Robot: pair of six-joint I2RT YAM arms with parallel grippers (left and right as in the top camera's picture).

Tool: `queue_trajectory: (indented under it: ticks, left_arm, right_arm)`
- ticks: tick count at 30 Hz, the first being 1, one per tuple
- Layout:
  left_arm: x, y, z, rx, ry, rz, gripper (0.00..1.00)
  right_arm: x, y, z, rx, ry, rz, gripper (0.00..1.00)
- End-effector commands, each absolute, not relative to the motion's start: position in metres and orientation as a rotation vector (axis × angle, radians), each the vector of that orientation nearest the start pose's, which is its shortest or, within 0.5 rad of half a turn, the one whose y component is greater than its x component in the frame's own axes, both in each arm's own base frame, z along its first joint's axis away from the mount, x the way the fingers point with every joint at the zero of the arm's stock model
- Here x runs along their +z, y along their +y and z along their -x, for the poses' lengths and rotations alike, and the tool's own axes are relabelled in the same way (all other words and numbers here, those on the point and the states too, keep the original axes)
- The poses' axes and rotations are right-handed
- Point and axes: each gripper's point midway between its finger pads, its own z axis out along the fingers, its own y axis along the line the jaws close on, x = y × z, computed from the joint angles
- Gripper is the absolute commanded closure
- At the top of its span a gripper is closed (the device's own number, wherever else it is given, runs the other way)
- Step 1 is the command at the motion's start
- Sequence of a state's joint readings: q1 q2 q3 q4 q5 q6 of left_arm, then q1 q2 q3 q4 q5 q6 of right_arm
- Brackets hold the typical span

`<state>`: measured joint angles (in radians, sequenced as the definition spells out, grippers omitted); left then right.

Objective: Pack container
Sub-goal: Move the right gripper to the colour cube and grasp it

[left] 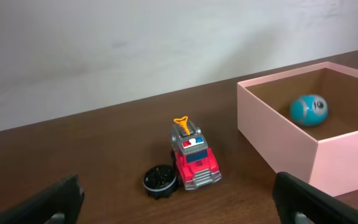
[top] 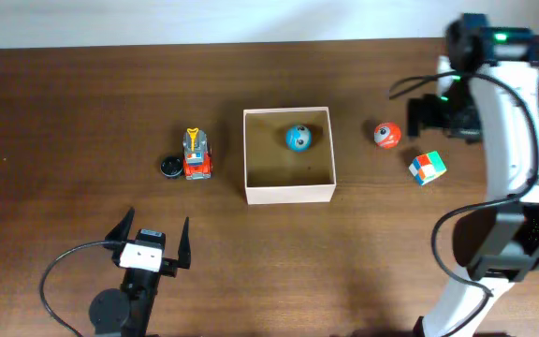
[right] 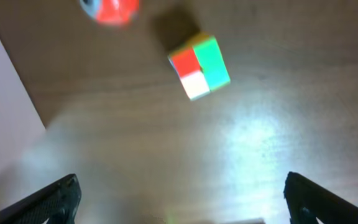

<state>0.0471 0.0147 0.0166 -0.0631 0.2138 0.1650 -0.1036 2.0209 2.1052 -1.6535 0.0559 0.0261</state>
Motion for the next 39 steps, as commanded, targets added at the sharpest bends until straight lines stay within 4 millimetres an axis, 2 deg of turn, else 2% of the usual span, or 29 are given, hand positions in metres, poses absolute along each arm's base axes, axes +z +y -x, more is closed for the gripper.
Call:
queue_trajectory:
  ticks: [1, 6, 10, 16, 21, 24, 33, 39]
  left_arm:
    - [0.162, -0.028, -0.243, -0.02, 1.605, -0.28, 0.01]
    - [0.162, -0.028, -0.243, -0.02, 1.605, -0.28, 0.01]
    - [0.162, -0.028, -0.243, -0.019, 1.605, -0.28, 0.01]
    - [0.162, -0.028, -0.243, -0.02, 1.605, -0.28, 0.01]
    - [0.162, -0.028, -0.243, -0.02, 1.605, -0.28, 0.01]
    - [0.162, -0.028, -0.243, -0.02, 1.605, -0.28, 0.01]
    - [0.162, -0.028, -0.243, -0.02, 1.605, -0.28, 0.01]
    - [0.162, -0.028, -0.243, -0.02, 1.605, -0.28, 0.01]
  right_arm:
    - [0.187, -0.056, -0.359, 0.043, 3.155, -0.02, 0.01]
    - [0.159, -0.081, -0.364, 0.049, 3.145, 0.011, 0.01]
    - [0.129, -0.077, -0.367, 0.1, 3.14, 0.128, 0.01]
    - [0.084, -0.067, -0.374, 0.079, 3.113, 0.301, 0.02]
    - [0.058, -0.071, -0.375, 0.008, 3.107, 0.314, 0.01]
    - [0.05, -0.071, -0.376, 0.0, 3.097, 0.314, 0.01]
    - [0.046, -0.077, -0.387, -0.052, 3.05, 0.368, 0.01]
    - [0.038, -0.076, -0.384, -0.054, 3.045, 0.417, 0.01]
